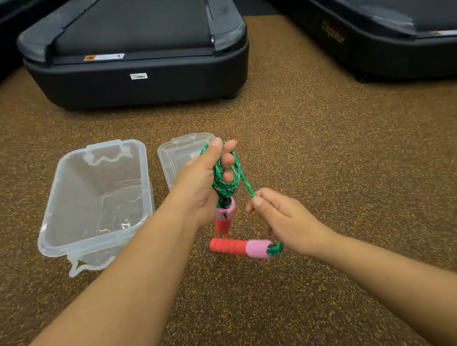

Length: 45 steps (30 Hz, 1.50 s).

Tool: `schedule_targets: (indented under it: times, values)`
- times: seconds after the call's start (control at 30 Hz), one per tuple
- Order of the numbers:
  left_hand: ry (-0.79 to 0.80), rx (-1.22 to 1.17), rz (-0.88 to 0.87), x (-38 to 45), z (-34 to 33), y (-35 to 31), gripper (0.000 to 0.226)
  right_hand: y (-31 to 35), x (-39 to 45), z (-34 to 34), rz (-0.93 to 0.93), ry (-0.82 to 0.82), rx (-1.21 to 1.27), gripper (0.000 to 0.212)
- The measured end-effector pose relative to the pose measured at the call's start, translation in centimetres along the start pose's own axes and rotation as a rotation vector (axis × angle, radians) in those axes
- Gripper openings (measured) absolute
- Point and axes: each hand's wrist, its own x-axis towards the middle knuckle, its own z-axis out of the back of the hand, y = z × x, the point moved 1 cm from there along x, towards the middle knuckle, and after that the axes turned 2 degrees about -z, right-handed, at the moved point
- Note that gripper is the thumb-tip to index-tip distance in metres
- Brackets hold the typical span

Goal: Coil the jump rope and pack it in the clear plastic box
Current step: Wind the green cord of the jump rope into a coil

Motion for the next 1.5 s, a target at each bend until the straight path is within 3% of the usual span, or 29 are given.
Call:
schedule_targets:
  times: [0.13, 0.2, 0.33, 0.47, 0.57, 0.63, 0.8, 0.87, 1.07, 1.17, 1.3, 1.33, 1.43, 1.5]
  values:
    - [0.002, 0.048, -0.007, -0.3, -0.4, -0.3, 0.020, 0.8, -0.7, -1.0, 0.048, 0.079, -0.065, 0.024]
    - [0.017, 0.133, -0.001, -0.4, -0.5, -0.2, 0.039, 1.6, -0.9, -1.0, 0.088, 0.101, -0.098, 0.023]
    - [0.010, 0.548, -0.046, -1.0, -0.5, -0.1, 0.064, 3.3, -0.9, -0.7, 0.123, 0.145, -0.041, 0.022]
    - [0.125, 0.863, -0.071, -1.4, 0.2, 0.3, 0.072, 4.4, 0.0, 0.8, 0.059, 0.017, 0.267, 0.024]
    - [0.221, 0.958, -0.029, -1.4, 0.8, 0.6, 0.086, 4.4, 0.6, 2.5, 0.023, -0.063, 0.294, 0.026]
    - [0.285, 0.932, 0.007, -1.3, 0.7, 0.6, 0.089, 3.9, 0.9, 3.2, -0.001, -0.085, 0.282, 0.027]
    - [0.353, 0.830, -0.017, -1.3, -0.2, 0.0, 0.040, 2.9, 1.2, 3.6, -0.038, -0.155, 0.353, 0.029]
    - [0.351, 0.776, -0.032, -1.2, -0.4, 0.0, 0.033, 2.5, 1.2, 3.5, -0.021, -0.175, 0.319, 0.028]
    - [0.305, 0.485, 0.004, -1.0, -0.5, 0.4, 0.038, 1.7, 1.2, 2.4, -0.016, -0.219, 0.319, 0.021]
    - [0.278, 0.401, 0.025, -1.0, -0.9, 0.4, 0.042, 1.6, 0.9, 1.8, -0.058, -0.158, 0.376, 0.026]
    - [0.268, 0.317, 0.069, -1.1, -1.2, 0.5, 0.046, 1.6, 0.8, 1.0, -0.092, -0.004, 0.395, 0.062]
    - [0.273, 0.309, 0.084, -1.0, -1.2, 0.4, 0.047, 1.6, 0.8, 0.9, -0.072, 0.036, 0.414, 0.063]
    - [0.307, 0.293, 0.127, -1.0, -1.1, 0.1, 0.047, 2.1, 0.5, 1.1, 0.020, 0.095, 0.480, 0.025]
    - [0.351, 0.299, 0.152, -1.0, -0.9, -0.1, 0.043, 2.2, 0.3, 1.4, 0.037, 0.109, 0.530, 0.017]
